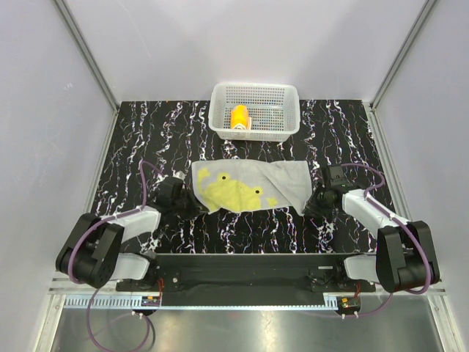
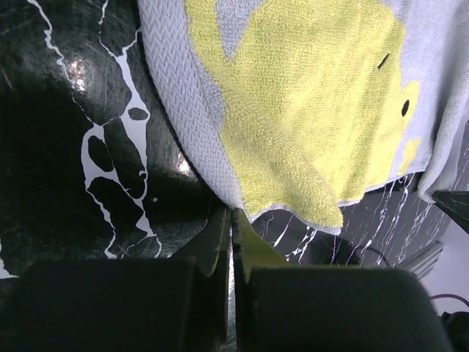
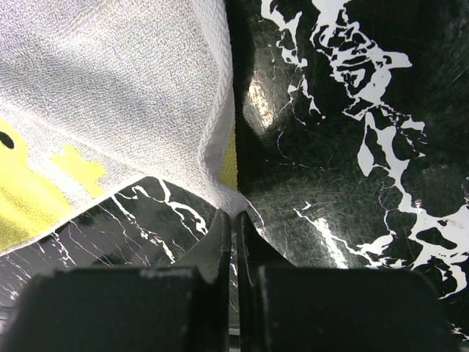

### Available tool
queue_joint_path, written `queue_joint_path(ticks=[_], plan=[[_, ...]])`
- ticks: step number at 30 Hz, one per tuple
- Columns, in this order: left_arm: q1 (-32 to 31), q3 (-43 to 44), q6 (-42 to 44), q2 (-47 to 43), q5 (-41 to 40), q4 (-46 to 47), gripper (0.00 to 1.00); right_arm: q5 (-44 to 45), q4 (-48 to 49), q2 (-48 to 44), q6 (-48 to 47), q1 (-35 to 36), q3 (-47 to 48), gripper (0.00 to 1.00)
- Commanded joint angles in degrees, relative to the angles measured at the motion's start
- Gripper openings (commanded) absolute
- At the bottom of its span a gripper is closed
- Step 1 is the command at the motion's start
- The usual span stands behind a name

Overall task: Roll the towels
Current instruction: Fold the towel

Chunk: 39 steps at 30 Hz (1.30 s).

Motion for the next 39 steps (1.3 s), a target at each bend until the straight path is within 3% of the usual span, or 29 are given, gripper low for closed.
queue_joint_path(ticks=[1,6,12,19,24,27,33,39], plan=[[-0.15,1.82,2.4,-1.67,-1.21,-4.85,0.0,-0.18,0.5,-0.3,-0.83,0.35,2.57,0.0],[1.6,4.37,4.6,-12.27,-3.84,-16.34,0.0,0.43,-2.05,-1.35,-1.19,0.35,4.68,0.0],[7.93,5.78,9.43,-24.77,-5.08,-29.01,0.0,-0.09,-4.69,-6.27,-0.75,0.35,4.07,0.0],[8.29,3.58,5.23,-30.75,-3.32,-31.57,0.0,-1.23,-6.09,-9.53,1.18,0.35,0.21,0.0],[12.49,11.47,6.26,-42.6,-10.95,-42.79,0.0,-1.85,-6.62,-11.2,2.06,0.44,-1.55,0.0],[15.05,17.54,9.69,-42.73,-11.5,-49.22,0.0,-2.38,-6.62,-11.11,2.68,0.35,-2.87,0.0],[16.55,13.52,6.89,-41.4,-2.89,-48.38,0.0,-4.13,-5.39,-11.37,3.73,0.44,-5.51,0.0],[16.64,6.22,2.49,-45.26,3.19,-45.55,0.0,-6.07,-5.74,-10.85,3.03,0.44,-0.77,0.0]])
